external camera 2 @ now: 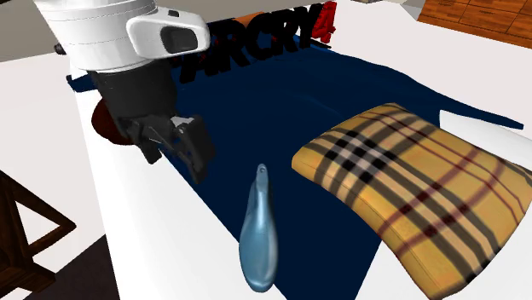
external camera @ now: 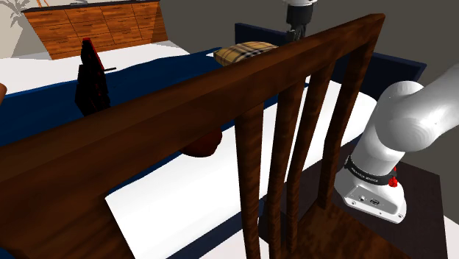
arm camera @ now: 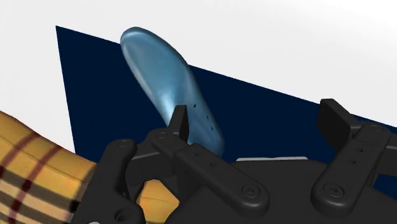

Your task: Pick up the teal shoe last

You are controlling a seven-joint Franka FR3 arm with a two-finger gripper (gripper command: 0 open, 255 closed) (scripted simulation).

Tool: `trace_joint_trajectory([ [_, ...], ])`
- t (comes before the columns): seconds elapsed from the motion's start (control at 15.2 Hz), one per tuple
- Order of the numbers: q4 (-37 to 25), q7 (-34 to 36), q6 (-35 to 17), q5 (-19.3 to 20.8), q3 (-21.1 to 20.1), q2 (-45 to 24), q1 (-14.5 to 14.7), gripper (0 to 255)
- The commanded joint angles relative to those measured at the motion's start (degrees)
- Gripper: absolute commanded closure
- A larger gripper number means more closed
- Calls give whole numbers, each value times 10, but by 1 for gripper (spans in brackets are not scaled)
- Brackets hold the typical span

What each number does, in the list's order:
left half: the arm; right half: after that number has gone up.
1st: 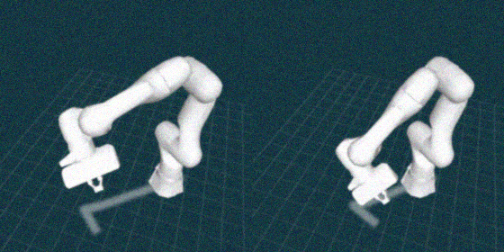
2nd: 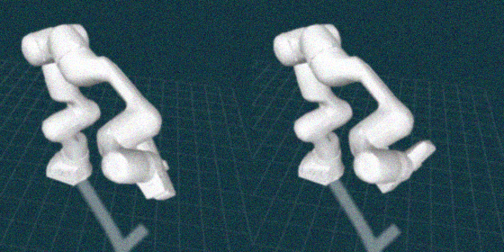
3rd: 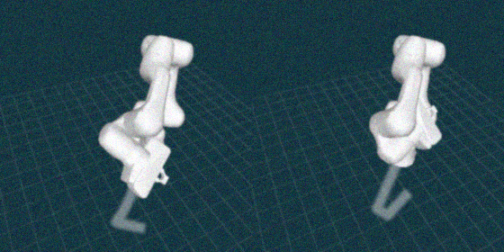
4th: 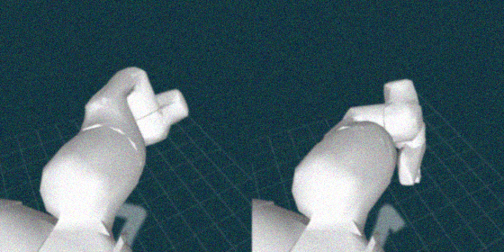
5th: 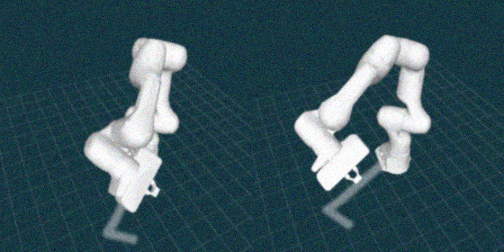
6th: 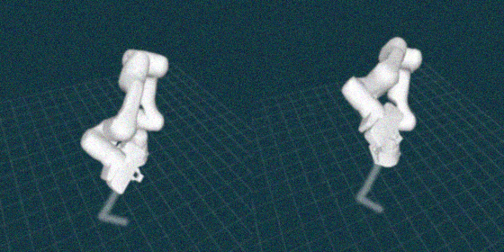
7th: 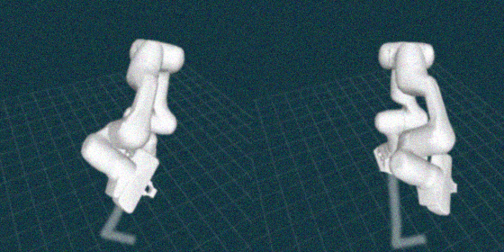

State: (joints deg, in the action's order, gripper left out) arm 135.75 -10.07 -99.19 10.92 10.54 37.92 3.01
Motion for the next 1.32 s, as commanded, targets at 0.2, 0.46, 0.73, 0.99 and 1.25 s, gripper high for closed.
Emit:
trace_joint_trajectory([
  [0.2, -3, -118, -89, 23, 57, -84, 19, 0],
  [0.46, -22, -212, -154, 25, 97, -163, 37, 0],
  [0.73, -54, -310, -213, 8, 130, -252, 55, 0],
  [0.99, -41, -317, -241, 4, 133, -268, 55, 0],
  [1.25, -21, -318, -279, 1, 137, -285, 55, 0],
])
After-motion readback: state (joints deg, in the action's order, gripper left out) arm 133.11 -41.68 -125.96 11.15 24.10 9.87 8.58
